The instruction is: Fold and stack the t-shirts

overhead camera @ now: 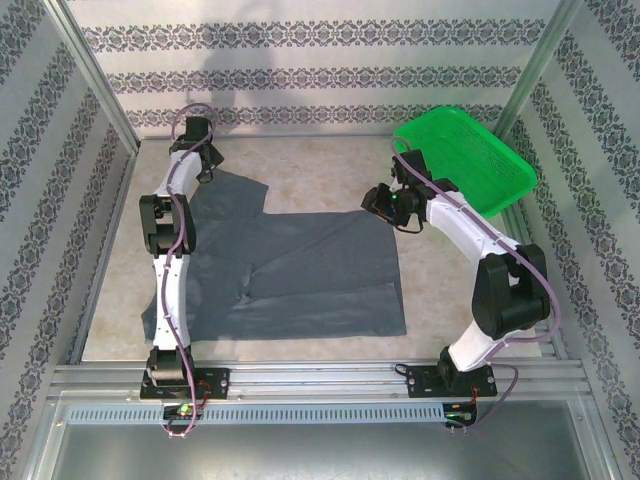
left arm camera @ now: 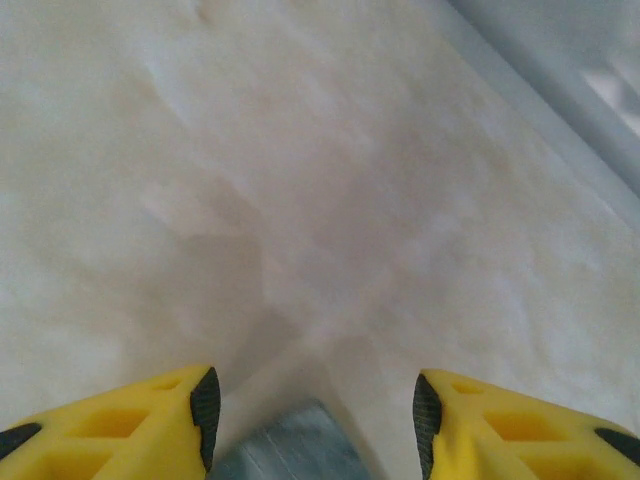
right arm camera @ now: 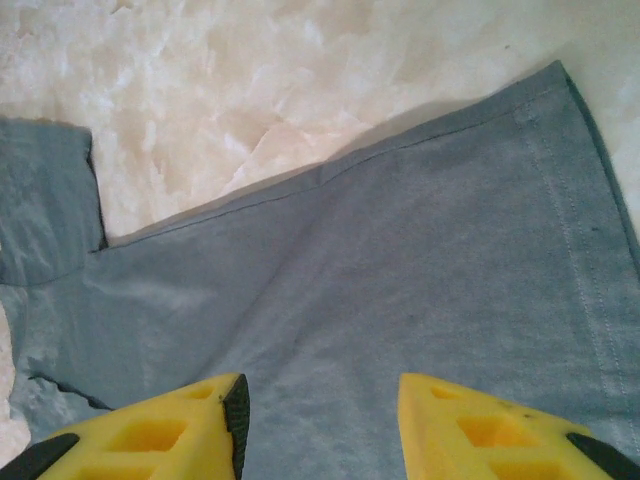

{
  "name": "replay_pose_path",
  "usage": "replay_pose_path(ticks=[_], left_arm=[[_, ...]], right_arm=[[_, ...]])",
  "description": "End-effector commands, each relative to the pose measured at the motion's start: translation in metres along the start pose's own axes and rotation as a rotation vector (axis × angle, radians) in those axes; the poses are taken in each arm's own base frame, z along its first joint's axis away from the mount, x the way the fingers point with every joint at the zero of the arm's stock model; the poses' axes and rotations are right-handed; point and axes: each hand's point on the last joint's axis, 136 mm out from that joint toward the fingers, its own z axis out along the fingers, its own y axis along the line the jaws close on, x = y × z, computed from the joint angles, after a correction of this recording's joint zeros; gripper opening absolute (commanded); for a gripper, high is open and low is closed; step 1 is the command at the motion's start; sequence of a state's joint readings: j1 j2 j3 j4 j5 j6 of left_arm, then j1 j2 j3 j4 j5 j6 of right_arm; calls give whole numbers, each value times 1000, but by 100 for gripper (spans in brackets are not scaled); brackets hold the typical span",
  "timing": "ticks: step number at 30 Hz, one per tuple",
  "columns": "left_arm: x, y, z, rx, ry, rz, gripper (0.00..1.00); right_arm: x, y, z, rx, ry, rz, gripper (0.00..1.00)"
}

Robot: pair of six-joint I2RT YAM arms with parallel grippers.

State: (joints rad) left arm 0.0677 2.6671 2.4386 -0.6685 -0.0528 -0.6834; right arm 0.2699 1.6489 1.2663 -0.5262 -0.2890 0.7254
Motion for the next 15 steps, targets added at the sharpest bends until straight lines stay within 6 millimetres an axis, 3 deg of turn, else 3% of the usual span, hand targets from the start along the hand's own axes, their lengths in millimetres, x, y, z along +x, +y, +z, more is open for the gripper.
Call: replay_pose_path(ticks=[1,4,7,12,15], left_arm=[[73,31,0,-192,228,97,53],[85,42,-3,-237,269,104,52],[91,38,-7,-229,294,135,47],[103,35,-16,-244,332,203,23],[98,35,-26,-260,317,225,7]], right_arm=[[-8,7,3,-30,1,-8,44],[-10,9,4,-37,1,-9,44],[-9,7,6,-36,4,-7,44],[-10,-3,10,-3,-2,3,44],[-16,-27,11,114,-45,40,44]])
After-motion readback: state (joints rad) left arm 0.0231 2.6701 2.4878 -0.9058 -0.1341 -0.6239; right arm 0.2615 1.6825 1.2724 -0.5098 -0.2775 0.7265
